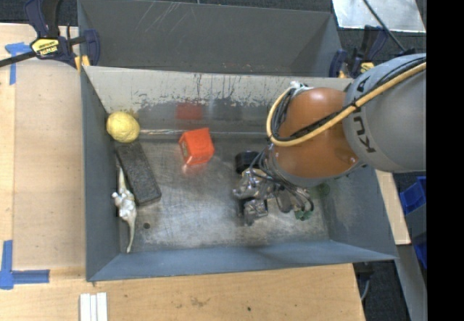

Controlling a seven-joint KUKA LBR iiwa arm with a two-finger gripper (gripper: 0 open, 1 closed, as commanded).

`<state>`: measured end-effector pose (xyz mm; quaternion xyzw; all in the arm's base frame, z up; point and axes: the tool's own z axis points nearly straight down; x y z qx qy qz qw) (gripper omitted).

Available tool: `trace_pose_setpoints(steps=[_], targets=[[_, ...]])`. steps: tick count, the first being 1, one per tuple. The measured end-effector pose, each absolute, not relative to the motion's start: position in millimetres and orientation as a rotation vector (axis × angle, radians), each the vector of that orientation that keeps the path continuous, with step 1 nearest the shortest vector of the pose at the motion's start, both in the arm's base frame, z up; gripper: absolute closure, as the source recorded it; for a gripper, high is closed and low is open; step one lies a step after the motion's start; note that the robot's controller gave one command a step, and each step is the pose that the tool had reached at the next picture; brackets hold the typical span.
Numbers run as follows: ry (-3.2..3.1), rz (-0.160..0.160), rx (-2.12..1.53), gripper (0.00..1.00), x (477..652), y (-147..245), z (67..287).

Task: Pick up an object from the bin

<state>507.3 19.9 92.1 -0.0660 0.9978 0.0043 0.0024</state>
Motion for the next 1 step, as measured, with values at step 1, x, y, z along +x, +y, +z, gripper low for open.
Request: trace_pose_setpoints(steps=[1], targets=[[3.13, 0.014, -0.206, 1.0, 507.4, 19.7, 92.1]])
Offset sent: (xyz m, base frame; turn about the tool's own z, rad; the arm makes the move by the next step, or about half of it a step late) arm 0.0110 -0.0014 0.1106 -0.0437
